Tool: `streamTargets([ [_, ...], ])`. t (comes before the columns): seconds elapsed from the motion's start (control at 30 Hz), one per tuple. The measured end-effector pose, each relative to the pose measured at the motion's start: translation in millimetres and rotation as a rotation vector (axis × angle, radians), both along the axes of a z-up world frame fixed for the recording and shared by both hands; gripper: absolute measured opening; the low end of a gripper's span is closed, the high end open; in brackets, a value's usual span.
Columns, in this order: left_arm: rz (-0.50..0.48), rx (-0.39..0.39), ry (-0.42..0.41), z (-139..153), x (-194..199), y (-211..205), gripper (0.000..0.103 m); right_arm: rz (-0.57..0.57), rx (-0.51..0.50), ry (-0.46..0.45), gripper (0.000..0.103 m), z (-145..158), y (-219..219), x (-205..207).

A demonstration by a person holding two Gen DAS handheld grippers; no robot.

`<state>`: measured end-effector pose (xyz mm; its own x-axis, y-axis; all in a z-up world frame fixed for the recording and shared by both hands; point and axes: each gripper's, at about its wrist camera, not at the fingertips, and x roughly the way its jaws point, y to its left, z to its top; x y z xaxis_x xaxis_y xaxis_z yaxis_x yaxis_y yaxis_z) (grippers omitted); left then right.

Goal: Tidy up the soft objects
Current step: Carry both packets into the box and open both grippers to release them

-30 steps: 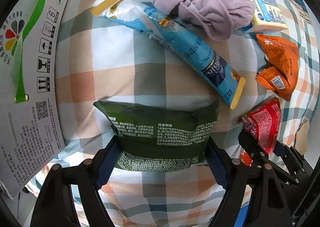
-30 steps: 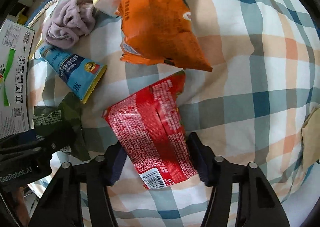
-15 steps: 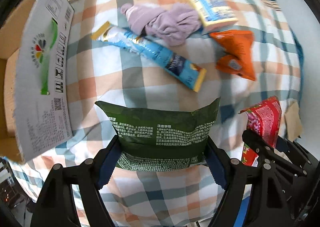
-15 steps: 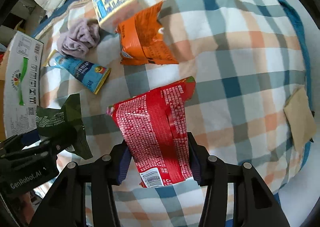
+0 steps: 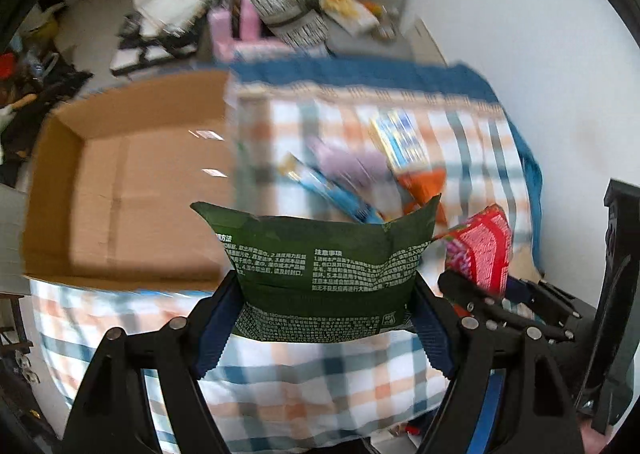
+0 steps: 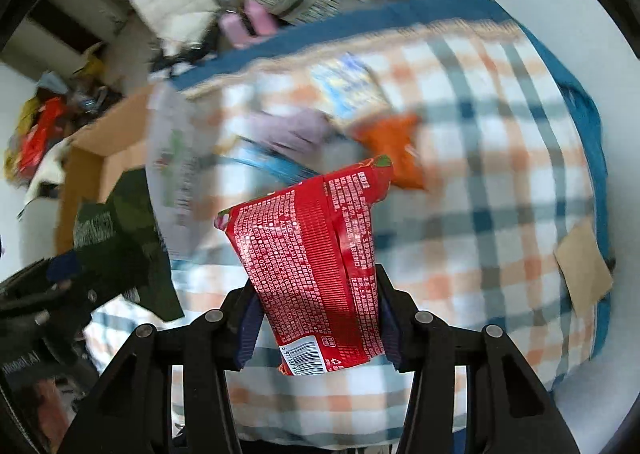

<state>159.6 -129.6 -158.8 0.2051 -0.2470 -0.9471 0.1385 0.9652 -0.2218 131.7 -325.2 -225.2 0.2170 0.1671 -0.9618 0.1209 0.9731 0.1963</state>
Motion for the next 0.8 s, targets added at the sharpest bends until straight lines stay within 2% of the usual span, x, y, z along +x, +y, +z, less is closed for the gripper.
streamTargets([
  [0.1, 0.053, 0.021, -0.043, 16, 12, 41, 0.078, 0.06, 0.027, -0.046, 0.052, 19, 35, 20],
  [0.2, 0.112, 0.041, -0.047, 17, 32, 87, 0.078, 0.115, 0.047, -0.075, 0.052, 34, 82, 38],
  [0.3, 0.166, 0.036, -0.01, 3, 57, 133, 0.078, 0.147, 0.076, -0.07, 0.052, 36, 129, 57],
  [0.4, 0.213, -0.008, 0.082, -25, 88, 174, 0.078, 0.154, 0.087, -0.049, 0.052, 28, 172, 81],
  [0.57, 0.253, -0.108, 0.267, -90, 140, 213, 0.078, 0.09, 0.061, 0.024, 0.052, -12, 224, 131],
  [0.7, 0.259, -0.143, 0.362, -134, 174, 228, 0.078, 0.037, 0.05, 0.075, 0.052, -53, 244, 168],
  [0.8, 0.237, -0.155, 0.407, -155, 192, 224, 0.078, 0.004, 0.026, 0.104, 0.052, -81, 252, 190],
])
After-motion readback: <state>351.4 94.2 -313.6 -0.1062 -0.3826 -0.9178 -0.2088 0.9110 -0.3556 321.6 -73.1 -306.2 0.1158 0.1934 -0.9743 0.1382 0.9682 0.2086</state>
